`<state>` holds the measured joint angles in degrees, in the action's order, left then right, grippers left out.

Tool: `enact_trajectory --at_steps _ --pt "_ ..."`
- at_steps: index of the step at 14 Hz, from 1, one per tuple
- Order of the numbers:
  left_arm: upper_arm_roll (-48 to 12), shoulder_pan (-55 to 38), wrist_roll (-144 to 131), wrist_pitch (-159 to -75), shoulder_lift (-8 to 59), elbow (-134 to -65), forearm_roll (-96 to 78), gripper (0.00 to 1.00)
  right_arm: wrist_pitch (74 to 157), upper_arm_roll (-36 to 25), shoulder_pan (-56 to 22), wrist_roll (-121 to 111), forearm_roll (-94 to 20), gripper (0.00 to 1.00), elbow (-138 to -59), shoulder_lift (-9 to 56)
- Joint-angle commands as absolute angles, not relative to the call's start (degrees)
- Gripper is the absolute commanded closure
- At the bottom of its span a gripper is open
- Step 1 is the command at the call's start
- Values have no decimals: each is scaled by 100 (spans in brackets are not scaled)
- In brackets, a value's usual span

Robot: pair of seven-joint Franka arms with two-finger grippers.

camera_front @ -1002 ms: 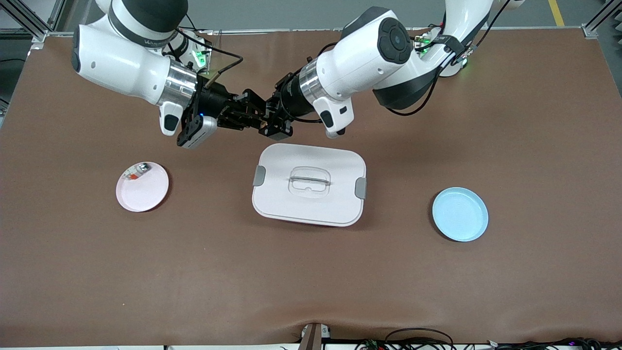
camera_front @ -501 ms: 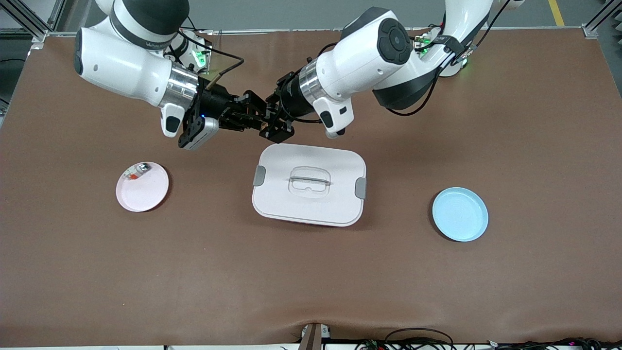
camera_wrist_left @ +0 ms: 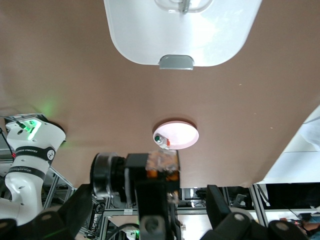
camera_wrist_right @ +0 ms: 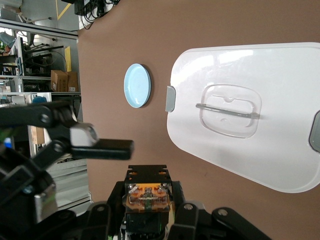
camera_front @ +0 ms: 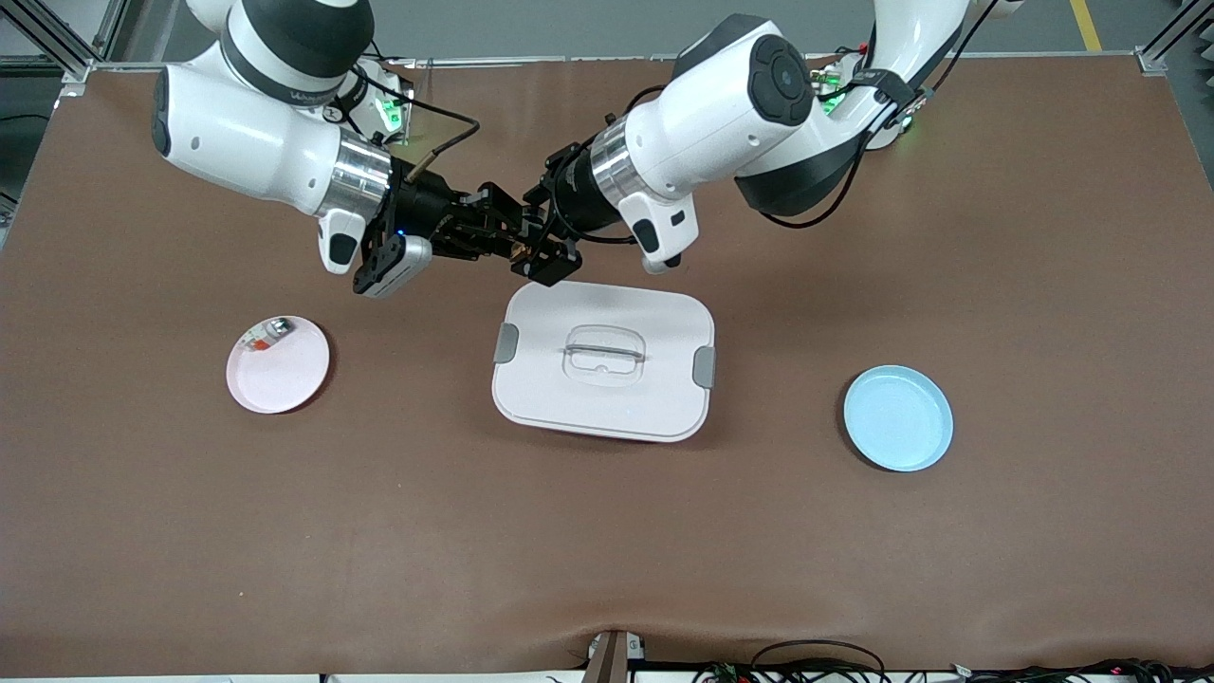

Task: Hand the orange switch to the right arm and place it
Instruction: 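Open the left gripper and pull it back while the right gripper lowers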

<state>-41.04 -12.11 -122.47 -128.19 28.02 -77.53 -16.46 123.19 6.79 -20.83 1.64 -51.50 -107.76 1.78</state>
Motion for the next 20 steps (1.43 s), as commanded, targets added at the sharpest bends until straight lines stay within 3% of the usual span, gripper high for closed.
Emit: enact_trajectory --at_steps 1,7,15,20 --pt "-4122 -968 -12235 -12692 2479 -7787 -1556 0 12296 642 -2083 -733 -5063 100 -10819 158" --pt "-4149 -458 -11795 -11902 1909 -7787 -1556 0 11858 598 -1969 -2097 -3545 100 -10828 220" --pt "-4148 307 -10829 -10206 1591 -7805 -1293 0 11057 598 -1249 -4092 -1549 100 -11012 220" --pt "-4131 509 -10714 -10151 1670 -8146 -722 0 11231 598 -599 -5746 -617 100 -11425 220"
